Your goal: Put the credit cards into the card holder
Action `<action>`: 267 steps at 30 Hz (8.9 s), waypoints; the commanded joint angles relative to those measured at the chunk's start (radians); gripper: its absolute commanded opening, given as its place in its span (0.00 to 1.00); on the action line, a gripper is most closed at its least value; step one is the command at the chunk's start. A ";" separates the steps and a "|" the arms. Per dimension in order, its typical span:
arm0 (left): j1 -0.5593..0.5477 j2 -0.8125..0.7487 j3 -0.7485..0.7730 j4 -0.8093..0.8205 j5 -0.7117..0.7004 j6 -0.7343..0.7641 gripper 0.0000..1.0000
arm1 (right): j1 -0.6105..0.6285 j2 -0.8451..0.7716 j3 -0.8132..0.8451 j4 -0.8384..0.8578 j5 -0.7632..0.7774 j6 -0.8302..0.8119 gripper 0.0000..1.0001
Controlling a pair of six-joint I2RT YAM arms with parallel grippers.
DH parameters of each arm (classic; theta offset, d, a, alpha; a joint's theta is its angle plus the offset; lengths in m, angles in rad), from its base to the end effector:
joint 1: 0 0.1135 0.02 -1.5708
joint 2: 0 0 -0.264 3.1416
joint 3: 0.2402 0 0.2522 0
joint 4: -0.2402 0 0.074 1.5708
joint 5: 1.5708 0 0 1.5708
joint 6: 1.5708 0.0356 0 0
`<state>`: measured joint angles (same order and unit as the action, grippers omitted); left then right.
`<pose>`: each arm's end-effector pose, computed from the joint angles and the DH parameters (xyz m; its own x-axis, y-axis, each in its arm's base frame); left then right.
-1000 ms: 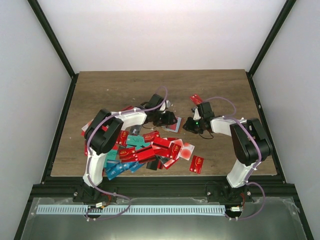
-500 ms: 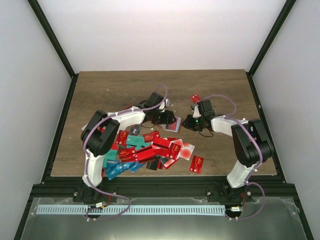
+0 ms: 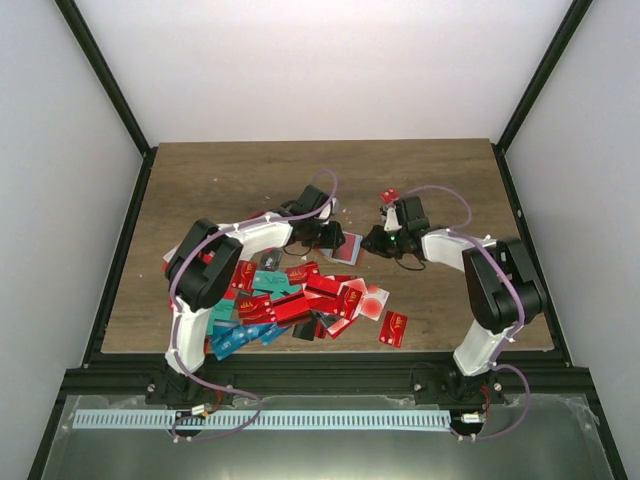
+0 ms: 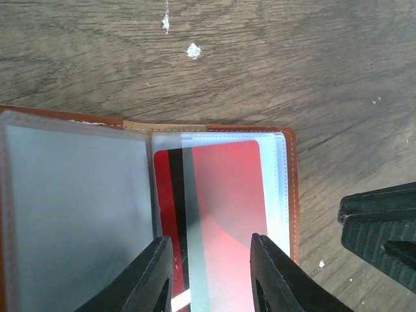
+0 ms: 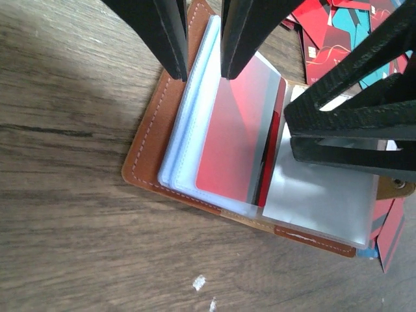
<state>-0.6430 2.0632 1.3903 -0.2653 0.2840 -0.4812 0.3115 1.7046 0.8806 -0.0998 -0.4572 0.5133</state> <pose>0.3443 -0.2704 0.1531 -0.8999 0.1191 -0.4195 0.3290 0.8168 -0.4740 0.3088 0.1159 0.1516 -0.9210 0.1664 -0.3522 -0.0872 0.7931 0.6028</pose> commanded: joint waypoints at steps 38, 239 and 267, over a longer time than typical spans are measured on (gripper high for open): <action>-0.016 -0.011 0.005 0.033 0.014 0.012 0.25 | 0.017 0.010 0.033 0.011 0.013 0.011 0.17; -0.096 -0.484 -0.774 0.346 0.071 -0.264 0.46 | 0.223 0.014 -0.118 0.170 -0.185 -0.044 0.41; -0.096 -0.688 -0.792 0.043 -0.176 -0.175 0.47 | 0.417 -0.078 -0.120 0.090 -0.124 0.012 0.41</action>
<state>-0.7395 1.4097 0.6102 -0.1635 0.1757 -0.6739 0.7300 1.6455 0.6861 0.0650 -0.6731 0.5488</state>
